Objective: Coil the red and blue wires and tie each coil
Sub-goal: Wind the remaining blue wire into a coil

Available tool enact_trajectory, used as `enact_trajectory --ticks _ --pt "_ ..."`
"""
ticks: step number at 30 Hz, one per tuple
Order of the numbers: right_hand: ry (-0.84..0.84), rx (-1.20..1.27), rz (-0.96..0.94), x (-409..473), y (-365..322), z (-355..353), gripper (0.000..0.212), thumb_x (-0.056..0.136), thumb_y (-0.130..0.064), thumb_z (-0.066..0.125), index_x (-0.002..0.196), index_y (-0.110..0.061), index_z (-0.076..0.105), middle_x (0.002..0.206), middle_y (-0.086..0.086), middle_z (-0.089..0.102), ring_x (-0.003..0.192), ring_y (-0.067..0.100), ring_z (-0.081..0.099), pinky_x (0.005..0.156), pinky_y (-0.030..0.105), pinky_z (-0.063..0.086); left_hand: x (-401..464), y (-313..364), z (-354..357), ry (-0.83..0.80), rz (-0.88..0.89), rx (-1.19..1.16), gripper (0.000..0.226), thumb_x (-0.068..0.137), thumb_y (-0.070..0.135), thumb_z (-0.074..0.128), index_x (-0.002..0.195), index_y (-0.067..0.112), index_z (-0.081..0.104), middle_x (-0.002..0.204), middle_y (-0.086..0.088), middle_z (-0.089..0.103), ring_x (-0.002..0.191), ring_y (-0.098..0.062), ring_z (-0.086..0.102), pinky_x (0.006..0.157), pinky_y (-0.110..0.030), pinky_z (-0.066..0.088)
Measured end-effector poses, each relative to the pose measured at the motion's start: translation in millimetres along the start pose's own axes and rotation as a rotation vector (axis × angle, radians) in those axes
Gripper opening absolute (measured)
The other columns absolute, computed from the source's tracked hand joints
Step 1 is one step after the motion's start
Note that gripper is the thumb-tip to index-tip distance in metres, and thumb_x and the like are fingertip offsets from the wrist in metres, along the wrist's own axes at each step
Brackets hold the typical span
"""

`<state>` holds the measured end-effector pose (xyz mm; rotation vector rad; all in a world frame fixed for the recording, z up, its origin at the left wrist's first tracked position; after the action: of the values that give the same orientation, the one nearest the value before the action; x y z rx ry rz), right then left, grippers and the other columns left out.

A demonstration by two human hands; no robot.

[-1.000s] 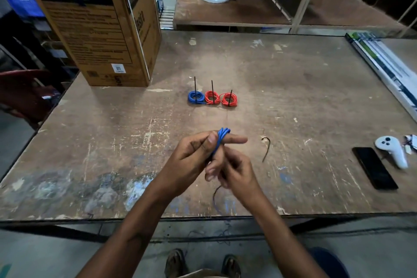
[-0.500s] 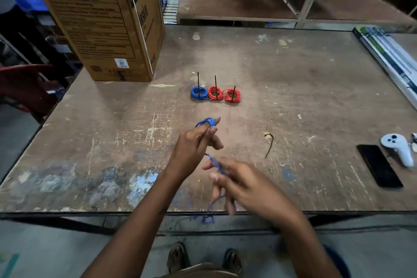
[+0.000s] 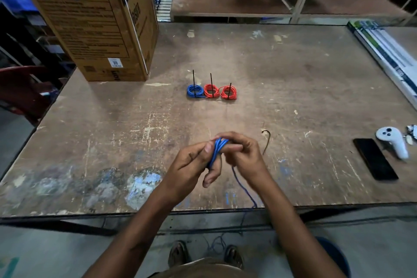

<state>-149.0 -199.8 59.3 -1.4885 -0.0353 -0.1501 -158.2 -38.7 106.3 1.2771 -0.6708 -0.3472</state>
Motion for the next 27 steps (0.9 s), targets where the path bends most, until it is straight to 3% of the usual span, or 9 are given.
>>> enact_trajectory --ticks 2,6,9,11,15,18,20,24,27 --pt "-0.005 0.018 0.048 -23 17 15 0.023 0.105 -0.017 0.059 0.103 -0.028 0.079 0.07 0.022 0.064 0.053 0.022 0.052 0.053 0.029 0.043 4 5 3 0.024 0.026 0.013 0.059 0.113 0.033 0.037 0.091 -0.017 0.062 0.056 -0.012 0.048 0.055 -0.014 0.056 0.067 -0.033 0.047" --pt "-0.123 -0.075 0.093 -71 14 49 0.022 0.115 -0.025 0.046 0.115 -0.031 0.067 0.067 0.002 0.056 0.043 0.011 0.043 0.043 0.028 0.036 20 8 -4 0.226 0.08 0.17 0.049 0.114 0.025 0.034 0.09 -0.011 0.058 0.068 -0.007 0.059 0.075 -0.021 0.069 0.07 -0.047 0.05" --pt "-0.139 -0.174 0.088 -92 7 53 0.02 0.114 -0.033 0.049 0.114 -0.025 0.067 0.061 -0.003 0.043 0.051 0.014 0.039 0.051 0.035 0.034 32 6 -20 0.348 0.101 0.434 0.041 0.115 0.023 0.037 0.125 -0.009 0.061 0.07 -0.002 0.059 0.077 -0.034 0.066 0.079 -0.045 0.053" --pt "-0.111 -0.165 0.101 -98 -1 48 0.021 0.111 -0.037 0.052 0.109 -0.024 0.068 0.062 -0.008 0.045 0.052 0.013 0.042 0.054 0.036 0.039 38 -1 -37 0.365 0.098 0.644 0.038 0.115 0.023 0.04 0.139 0.001 0.06 0.071 0.005 0.061 0.067 -0.025 0.063 0.074 -0.039 0.056" --pt "-0.075 -0.047 0.119 -87 -34 23 0.022 0.107 -0.038 0.053 0.115 -0.03 0.071 0.066 -0.005 0.051 0.049 0.012 0.047 0.05 0.029 0.044 35 -26 -54 0.239 0.036 0.829 0.038 0.115 0.031 0.039 0.106 0.011 0.071 0.068 0.007 0.064 0.074 -0.01 0.07 0.074 -0.035 0.056" --pt "-0.029 -0.347 -0.064 -59 -63 -1 0.023 0.111 -0.037 0.053 0.111 -0.026 0.073 0.07 -0.004 0.06 0.056 0.007 0.053 0.057 0.03 0.044 20 -39 -39 0.085 -0.032 0.704 0.05 0.117 0.033 0.035 0.079 0.018 0.063 0.061 0.002 0.061 0.083 -0.015 0.075 0.077 -0.041 0.054" --pt "0.057 -0.413 -0.159 -34 -75 -14 0.013 0.108 -0.024 0.062 0.104 -0.022 0.075 0.071 -0.004 0.067 0.059 0.004 0.059 0.062 0.02 0.042 12 -41 -21 0.053 -0.093 0.488 0.05 0.117 0.032 0.032 0.098 0.017 0.076 0.055 -0.002 0.053 0.06 -0.022 0.06 0.07 -0.041 0.048" --pt "0.14 -0.172 -0.122 12 -59 -30 0.009 0.089 -0.001 0.079 0.092 -0.01 0.078 0.083 -0.002 0.08 0.07 0.006 0.072 0.059 0.01 0.045 6 -28 -1 0.056 -0.112 0.152 0.055 0.116 0.034 0.029 0.116 0.014 0.08 0.051 -0.003 0.04 0.047 -0.023 0.038 0.059 -0.035 0.037" --pt "0.091 0.013 -0.039 15 -24 -18 0.012 0.087 0.001 0.077 0.09 -0.01 0.077 0.08 -0.001 0.078 0.06 0.005 0.063 0.053 0.016 0.042 10 -10 5 0.007 -0.061 0.089 0.062 0.114 0.044 0.033 0.098 0.006 0.078 0.052 -0.008 0.04 0.045 -0.027 0.036 0.056 -0.037 0.034"
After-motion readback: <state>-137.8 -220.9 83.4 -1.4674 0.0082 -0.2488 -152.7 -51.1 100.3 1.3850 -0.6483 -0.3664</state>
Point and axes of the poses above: each hand's wrist, its own x-axis towards the middle knuckle, its own z-axis out of the palm, y = z × x, the point moved 3 cm from there along x, towards the middle knuckle
